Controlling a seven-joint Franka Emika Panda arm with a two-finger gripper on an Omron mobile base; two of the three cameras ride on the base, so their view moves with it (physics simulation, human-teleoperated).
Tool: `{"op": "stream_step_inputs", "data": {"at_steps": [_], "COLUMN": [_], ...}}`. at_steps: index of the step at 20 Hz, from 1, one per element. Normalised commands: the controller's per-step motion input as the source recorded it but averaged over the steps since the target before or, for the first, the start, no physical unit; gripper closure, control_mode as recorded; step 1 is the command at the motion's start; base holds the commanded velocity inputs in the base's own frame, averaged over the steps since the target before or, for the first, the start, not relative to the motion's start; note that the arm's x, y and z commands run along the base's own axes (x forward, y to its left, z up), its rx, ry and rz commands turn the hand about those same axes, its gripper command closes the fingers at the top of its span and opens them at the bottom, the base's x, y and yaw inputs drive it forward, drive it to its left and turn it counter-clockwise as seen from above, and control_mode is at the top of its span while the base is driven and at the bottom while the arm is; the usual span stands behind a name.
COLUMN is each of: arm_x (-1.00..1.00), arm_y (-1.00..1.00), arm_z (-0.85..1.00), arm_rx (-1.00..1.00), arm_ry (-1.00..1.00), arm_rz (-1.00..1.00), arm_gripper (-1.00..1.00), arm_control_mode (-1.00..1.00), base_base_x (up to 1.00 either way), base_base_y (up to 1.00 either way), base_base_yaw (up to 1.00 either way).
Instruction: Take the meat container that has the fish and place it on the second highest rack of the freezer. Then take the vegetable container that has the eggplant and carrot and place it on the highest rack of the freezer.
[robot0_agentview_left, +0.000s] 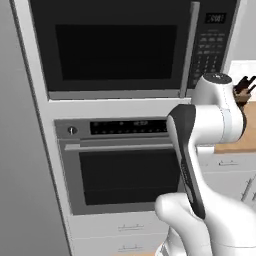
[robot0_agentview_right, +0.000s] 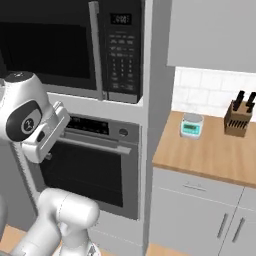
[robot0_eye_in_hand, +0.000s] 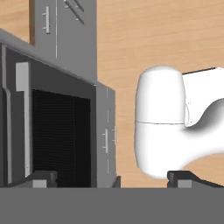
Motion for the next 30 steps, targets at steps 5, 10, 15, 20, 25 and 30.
{"op": "stream_step_inputs", "data": {"at_steps": [5,10,15,20,25,30], "arm_x": [0.00,0.00,0.00,0.00,0.00,0.00], "arm_y": [0.00,0.00,0.00,0.00,0.00,0.00], "arm_z": [0.00,0.00,0.00,0.00,0.00,0.00], "arm_rx": [0.00,0.00,0.00,0.00,0.00,0.00], "arm_ry": [0.00,0.00,0.00,0.00,0.00,0.00], "arm_rz": [0.00,0.00,0.00,0.00,0.00,0.00], "arm_gripper": [-1.00,-1.00,-1.00,-1.00,-1.00,-1.00], "arm_control_mode": [1.00,1.00,1.00,1.00,1.00,1.00], "base_base_x": [0.00,0.00,0.00,0.23,0.49,0.42], "base_base_y": [-1.00,-1.00,-1.00,-0.92,-0.66,-0.63], "base_base_yaw": [-0.13,-0.01,0.00,0.00,0.00,0.00]}}
